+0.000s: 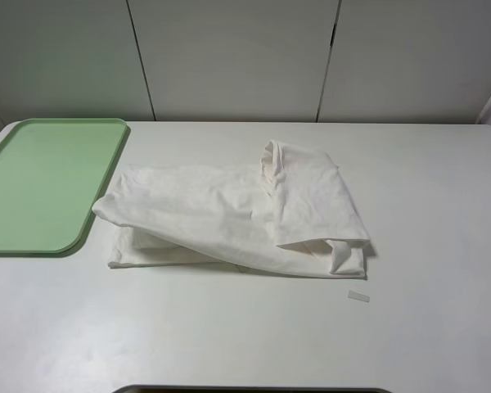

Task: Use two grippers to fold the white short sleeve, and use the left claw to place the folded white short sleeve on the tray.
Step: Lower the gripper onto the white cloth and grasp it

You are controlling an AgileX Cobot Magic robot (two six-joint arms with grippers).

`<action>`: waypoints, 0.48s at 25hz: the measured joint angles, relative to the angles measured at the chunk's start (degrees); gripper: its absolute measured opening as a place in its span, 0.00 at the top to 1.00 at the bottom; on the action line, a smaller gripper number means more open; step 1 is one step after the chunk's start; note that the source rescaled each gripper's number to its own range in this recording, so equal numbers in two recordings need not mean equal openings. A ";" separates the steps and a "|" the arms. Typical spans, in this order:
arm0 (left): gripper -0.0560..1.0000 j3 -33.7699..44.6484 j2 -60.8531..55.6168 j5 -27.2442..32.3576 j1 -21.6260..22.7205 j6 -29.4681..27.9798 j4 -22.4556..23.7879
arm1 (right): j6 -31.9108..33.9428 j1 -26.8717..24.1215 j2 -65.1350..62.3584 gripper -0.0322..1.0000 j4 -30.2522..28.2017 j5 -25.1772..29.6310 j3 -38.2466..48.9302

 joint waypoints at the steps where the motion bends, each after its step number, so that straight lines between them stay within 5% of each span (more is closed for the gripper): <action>1: 0.00 0.00 0.00 0.00 0.00 0.00 0.00 | 0.00 0.00 0.00 0.00 -0.27 0.00 0.00; 12: 0.00 0.00 0.00 0.00 0.00 0.00 0.00 | 0.38 0.00 0.00 0.00 1.09 -0.21 0.00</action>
